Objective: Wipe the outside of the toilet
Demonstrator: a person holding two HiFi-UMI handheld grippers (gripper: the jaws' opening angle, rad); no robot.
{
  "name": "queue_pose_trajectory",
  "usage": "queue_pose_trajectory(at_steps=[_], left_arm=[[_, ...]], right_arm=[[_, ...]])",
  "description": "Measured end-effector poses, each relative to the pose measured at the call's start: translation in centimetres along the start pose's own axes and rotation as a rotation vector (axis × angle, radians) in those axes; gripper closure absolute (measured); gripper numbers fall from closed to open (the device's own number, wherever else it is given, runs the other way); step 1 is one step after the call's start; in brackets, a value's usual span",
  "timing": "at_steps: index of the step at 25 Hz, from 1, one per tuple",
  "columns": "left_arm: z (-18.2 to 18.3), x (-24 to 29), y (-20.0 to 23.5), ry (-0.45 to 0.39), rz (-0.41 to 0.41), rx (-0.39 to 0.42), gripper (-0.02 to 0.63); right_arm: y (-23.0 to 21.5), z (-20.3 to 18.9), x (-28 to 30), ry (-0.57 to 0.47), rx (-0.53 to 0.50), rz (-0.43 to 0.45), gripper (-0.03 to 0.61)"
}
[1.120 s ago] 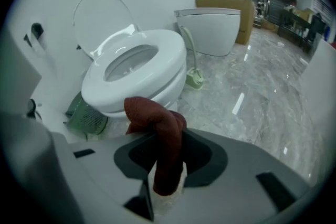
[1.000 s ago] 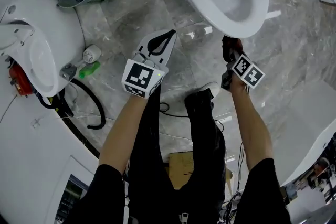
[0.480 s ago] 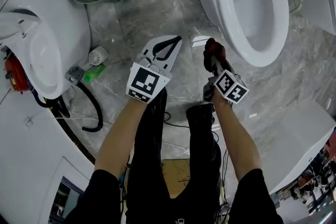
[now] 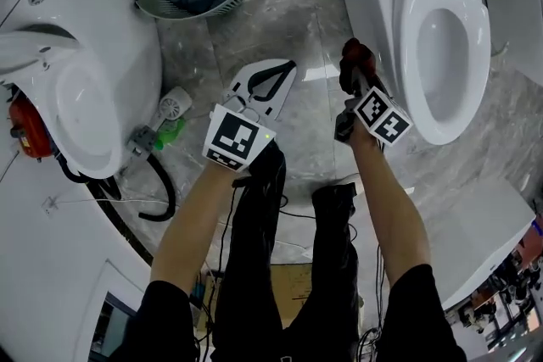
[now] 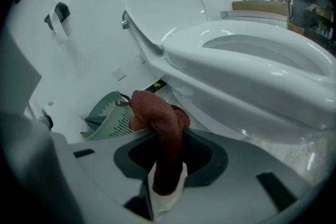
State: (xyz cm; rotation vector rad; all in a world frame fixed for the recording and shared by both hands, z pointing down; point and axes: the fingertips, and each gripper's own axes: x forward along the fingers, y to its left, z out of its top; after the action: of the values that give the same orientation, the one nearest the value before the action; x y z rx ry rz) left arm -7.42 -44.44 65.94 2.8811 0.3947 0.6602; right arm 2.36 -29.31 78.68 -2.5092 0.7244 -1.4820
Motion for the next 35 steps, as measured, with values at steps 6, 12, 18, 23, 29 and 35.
queue_pose_trajectory(at_steps=[6, 12, 18, 23, 29, 35], left_arm=[[-1.1, -0.7, 3.0, 0.037, -0.060, 0.040, 0.614], [-2.1, -0.7, 5.9, 0.047, -0.068, 0.020, 0.614], [-2.6, 0.2, 5.8, 0.061, -0.098, 0.021, 0.614], [-2.6, 1.3, 4.8, 0.072, -0.139, 0.068, 0.614], [-2.5, 2.0, 3.3, 0.079, -0.155, 0.070, 0.614], [-2.6, 2.6, 1.7, 0.091, -0.158, 0.050, 0.614]], right_arm=[[2.4, 3.1, 4.4, -0.042, 0.060, -0.054, 0.463], [2.0, 5.1, 7.2, -0.074, 0.101, -0.120, 0.464], [0.5, 5.7, 7.8, -0.111, 0.139, -0.189, 0.465], [-0.6, 5.0, 7.3, -0.122, 0.159, -0.207, 0.467], [-2.5, 3.2, 5.9, -0.106, 0.173, -0.221, 0.465], [-3.9, 1.9, 4.1, -0.120, 0.204, -0.227, 0.465]])
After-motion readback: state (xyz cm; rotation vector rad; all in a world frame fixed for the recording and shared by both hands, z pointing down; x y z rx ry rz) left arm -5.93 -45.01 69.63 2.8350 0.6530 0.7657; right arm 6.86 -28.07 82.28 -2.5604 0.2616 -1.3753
